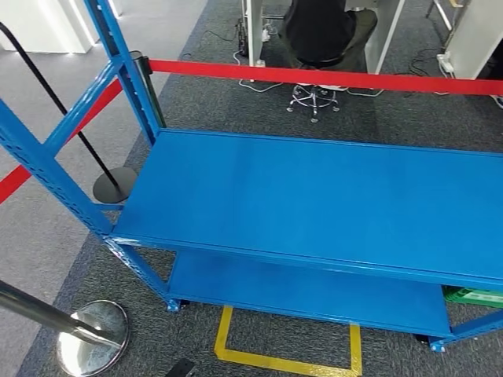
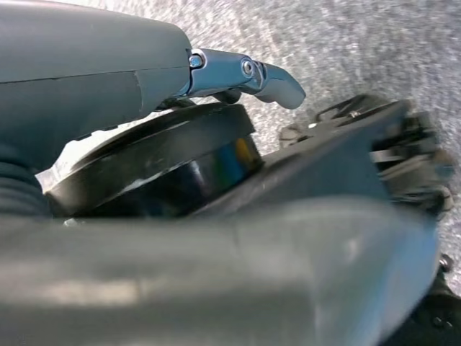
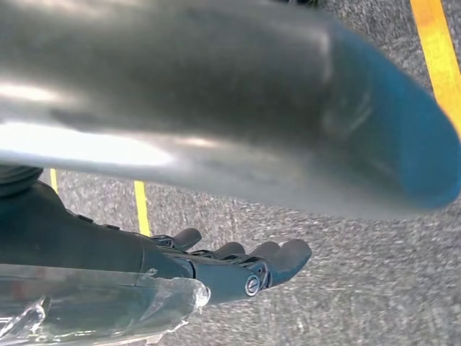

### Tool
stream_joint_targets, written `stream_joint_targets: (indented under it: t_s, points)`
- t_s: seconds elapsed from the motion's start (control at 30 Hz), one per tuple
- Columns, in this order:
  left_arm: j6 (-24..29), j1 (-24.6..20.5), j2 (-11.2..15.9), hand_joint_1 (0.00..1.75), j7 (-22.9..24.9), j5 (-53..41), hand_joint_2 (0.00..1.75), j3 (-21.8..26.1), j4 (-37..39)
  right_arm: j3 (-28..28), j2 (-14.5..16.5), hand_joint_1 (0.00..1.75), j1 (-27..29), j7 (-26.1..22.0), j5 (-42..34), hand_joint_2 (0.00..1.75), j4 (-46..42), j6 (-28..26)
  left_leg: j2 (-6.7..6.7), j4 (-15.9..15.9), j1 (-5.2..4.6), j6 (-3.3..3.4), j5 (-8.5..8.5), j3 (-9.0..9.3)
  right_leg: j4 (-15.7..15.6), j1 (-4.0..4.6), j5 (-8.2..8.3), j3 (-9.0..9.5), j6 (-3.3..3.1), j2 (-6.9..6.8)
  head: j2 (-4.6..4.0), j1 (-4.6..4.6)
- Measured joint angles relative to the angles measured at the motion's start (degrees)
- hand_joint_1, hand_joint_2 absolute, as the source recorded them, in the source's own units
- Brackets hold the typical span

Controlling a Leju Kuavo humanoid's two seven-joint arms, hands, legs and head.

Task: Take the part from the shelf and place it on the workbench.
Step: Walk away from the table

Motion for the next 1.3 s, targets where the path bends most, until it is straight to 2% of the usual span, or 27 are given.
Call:
stream_joint_targets:
  t_s: [0.03,0.07,0.1,0.17,0.23,0.27,0.33,0.37,0.4,0.43,0.47,0.53,0.57,0.6,0.63,0.67,0.73,0.77,0.83,0.9,0.93,0.97,1.0,1.07,1.13,1.17,1.3]
  points:
    - [0.01,-0.07,0.0,0.0,-0.01,-0.06,1.75,0.0,0.0,0.01,0.0,0.0,0.01,0.06,0.05,0.0,0.06,-0.05,-0.46,3.5,0.01,-0.04,-1.26,-1.75,0.0,0.0,0.03,-0.08,-0.05,0.78,0.0,0.01]
    - [0.03,-0.08,0.0,0.0,-0.02,-0.16,1.75,0.0,0.0,0.01,0.0,0.0,0.02,0.13,0.15,0.0,0.09,-0.09,-0.66,5.41,0.02,-0.02,-1.42,-2.79,0.0,0.0,0.05,-0.11,-0.05,1.58,0.0,-0.01]
    - [0.05,-0.07,0.0,0.0,-0.03,-0.26,1.75,0.0,0.0,0.0,0.0,0.0,0.04,0.25,0.33,0.0,0.1,-0.15,-0.81,5.25,0.05,0.04,-0.4,-2.86,0.01,-0.01,0.1,-0.1,0.0,2.39,0.0,0.0]
    - [0.18,-0.07,0.01,0.0,-0.06,-0.38,1.75,0.0,0.0,-0.01,0.0,0.0,0.03,0.64,0.4,0.0,0.05,-0.55,-1.23,-0.87,0.18,0.17,4.0,-0.23,0.02,-0.11,0.19,0.0,0.22,3.7,0.0,-0.04]
    - [0.56,-0.22,-0.02,0.0,-0.04,-0.27,1.75,0.0,0.0,-0.53,0.0,0.0,-0.19,1.28,-2.8,0.0,-0.1,0.21,-2.04,-7.87,0.34,0.43,6.93,2.74,0.23,0.05,0.21,-0.1,0.74,4.52,0.0,-0.17]
    - [0.88,-0.32,0.01,0.0,0.05,-0.07,1.75,0.01,0.0,-1.49,0.04,0.0,-0.49,1.43,-7.07,0.44,-0.07,1.64,-2.36,-9.56,0.37,0.68,7.29,3.33,0.23,0.14,0.27,-0.24,1.06,4.73,0.0,-0.24]
    - [1.58,-0.46,0.27,0.0,0.64,0.74,1.75,0.18,0.0,-4.93,0.18,0.0,-1.28,0.95,-18.91,1.31,0.69,5.24,-2.51,-10.22,0.37,1.5,7.29,3.34,-0.12,0.17,0.53,-0.48,1.72,4.92,0.0,-0.24]
    - [1.67,-0.49,0.48,0.0,1.11,1.1,1.75,0.4,0.0,-6.74,0.26,0.0,-1.59,0.57,-23.67,1.75,1.41,6.05,-2.4,-10.36,0.41,1.92,7.45,3.34,-0.08,0.16,0.45,-0.56,2.02,4.4,0.0,-0.21]
    - [1.5,-0.49,0.7,0.0,1.53,1.26,1.75,0.62,0.01,-8.11,0.31,0.0,-1.81,0.27,-26.34,1.75,2.17,6.07,-2.26,-10.49,0.47,2.36,7.59,3.38,0.66,0.18,-0.12,-0.9,2.28,3.4,0.0,-0.03]
    - [1.1,-0.49,0.91,0.0,1.82,1.18,1.75,0.8,0.01,-8.93,0.33,0.0,-1.97,0.16,-27.14,1.75,2.88,5.5,-2.07,-10.63,0.53,2.73,7.71,3.42,2.64,0.23,-1.39,-1.78,2.49,2.19,0.0,0.14]
    - [0.63,-0.43,1.11,0.0,1.95,0.99,1.75,0.91,0.03,-9.41,0.33,0.0,-2.12,0.14,-27.04,1.75,3.54,4.99,-1.87,-10.67,0.5,2.97,7.75,3.44,5.87,0.27,-3.22,-3.15,2.63,0.87,0.0,0.32]
    - [-0.04,-0.22,1.43,0.0,1.95,0.68,1.75,0.93,0.1,-9.9,0.32,0.0,-2.39,0.14,-26.63,1.75,4.61,4.57,-1.28,-10.66,0.4,3.14,7.72,3.42,13.77,0.28,-6.9,-6.74,2.81,-0.22,0.0,0.47]
    - [-0.19,-0.14,1.54,0.0,1.95,0.63,1.75,0.93,0.16,-10.09,0.31,0.0,-2.48,0.15,-26.6,1.75,5.02,4.53,-0.99,-10.64,0.38,3.14,7.71,3.43,16.16,0.28,-7.55,-7.78,2.83,-0.34,0.0,0.46]
    - [-0.25,-0.12,1.62,0.0,1.95,0.61,1.75,0.94,0.22,-10.23,0.29,0.0,-2.53,0.15,-26.6,1.75,5.34,4.5,-0.77,-10.63,0.36,3.13,7.68,3.47,16.32,0.27,-7.09,-7.71,2.81,-0.39,0.0,0.46]
    - [-0.27,-0.14,1.67,0.0,1.95,0.56,1.75,0.94,0.26,-10.32,0.28,0.0,-2.56,0.15,-26.58,1.75,5.54,4.5,-0.66,-10.62,0.37,3.07,7.64,3.54,14.14,0.26,-5.67,-6.45,2.74,-0.44,0.0,0.45]
    - [-0.27,-0.17,1.69,0.0,1.84,0.4,1.75,0.93,0.3,-10.38,0.27,0.0,-2.57,0.18,-26.27,1.75,5.67,4.6,-0.61,-10.6,0.38,2.96,7.57,3.65,10.21,0.26,-3.75,-4.26,2.64,-0.62,0.0,0.46]
    - [-0.33,-0.17,1.74,0.0,1.02,0.31,1.75,0.9,0.32,-9.88,0.23,0.0,-2.46,0.52,-22.78,1.75,6.01,6.16,-0.58,-10.49,0.15,2.51,7.36,3.8,2.79,0.32,-1.46,-0.21,2.26,-1.11,0.0,0.46]
    - [-0.43,-0.14,1.81,0.0,0.3,0.88,1.75,0.83,0.33,-8.66,0.15,0.0,-2.12,0.87,-18.85,1.75,6.3,8.02,-0.57,-10.41,0.01,2.36,7.25,3.79,0.86,0.32,-1.03,0.83,2.05,-1.23,0.0,0.44]
    - [-0.66,-0.05,2.11,0.0,-0.89,3.27,1.75,0.3,0.33,-4.35,-0.22,0.0,-0.93,1.58,-10.88,1.75,7.08,11.96,-0.56,-10.32,-0.18,2.91,7.31,3.68,0.14,0.3,-0.87,1.12,1.71,-1.03,0.0,0.37]
    - [-0.76,0.11,2.53,0.0,-1.46,6.13,1.75,-0.9,0.33,0.78,-0.84,0.0,0.23,1.88,-8.23,0.87,7.86,13.51,-0.56,-10.51,-0.24,3.88,7.55,3.71,0.12,0.36,-0.79,1.01,1.59,-0.88,0.0,0.36]
    - [-0.76,0.22,2.73,0.0,-1.63,7.5,1.75,-1.63,0.33,2.93,-1.13,0.0,0.65,1.91,-8.5,0.44,8.15,13.52,-0.55,-10.68,-0.24,4.02,7.62,3.75,0.12,0.42,-0.8,0.97,1.44,-0.82,0.0,0.34]
    - [-0.73,0.35,2.96,0.0,-1.78,8.88,1.31,-2.36,0.33,4.92,-1.4,0.0,1.02,1.82,-9.15,0.0,8.38,13.4,-0.54,-10.85,-0.22,3.94,7.73,3.79,0.12,0.49,-0.82,0.94,1.25,-0.78,0.0,0.34]
    - [-0.67,0.49,3.21,0.0,-1.86,10.13,0.87,-3.1,0.32,6.6,-1.63,0.0,1.37,1.73,-9.88,0.0,8.53,13.21,-0.54,-11.01,-0.18,3.66,7.81,3.82,0.13,0.57,-0.84,0.91,1.09,-0.77,0.0,0.37]
    - [-0.48,0.86,3.78,0.0,-1.96,12.76,0.0,-4.82,0.31,9.92,-2.16,0.0,2.05,1.47,-11.54,0.0,8.84,12.8,-0.54,-11.29,-0.02,2.54,7.98,3.84,0.15,0.71,-0.83,0.79,0.84,-0.79,0.0,0.38]
    - [-0.27,1.28,4.26,0.0,-2.05,15.42,0.0,-6.76,0.31,12.92,-2.66,0.0,2.59,1.25,-13.33,0.0,9.15,12.33,-0.54,-11.47,0.11,1.47,8.1,3.8,0.17,0.8,-0.74,0.63,0.68,-0.79,0.0,0.39]
    - [-0.18,1.51,4.47,0.0,-2.12,16.71,0.0,-7.77,0.31,14.27,-2.91,0.0,2.84,1.14,-14.23,0.0,9.29,12.08,-0.54,-11.5,0.15,1.17,8.15,3.77,0.18,0.83,-0.7,0.56,0.61,-0.79,0.0,0.39]
    - [-0.03,2.41,5.45,0.0,-2.54,22.01,0.0,-11.99,0.29,19.18,-4.08,0.0,3.79,0.72,-17.81,0.0,9.79,11.05,-0.53,-11.49,0.14,0.98,8.2,3.72,0.18,0.8,-0.6,0.53,0.55,-0.78,0.0,0.4]
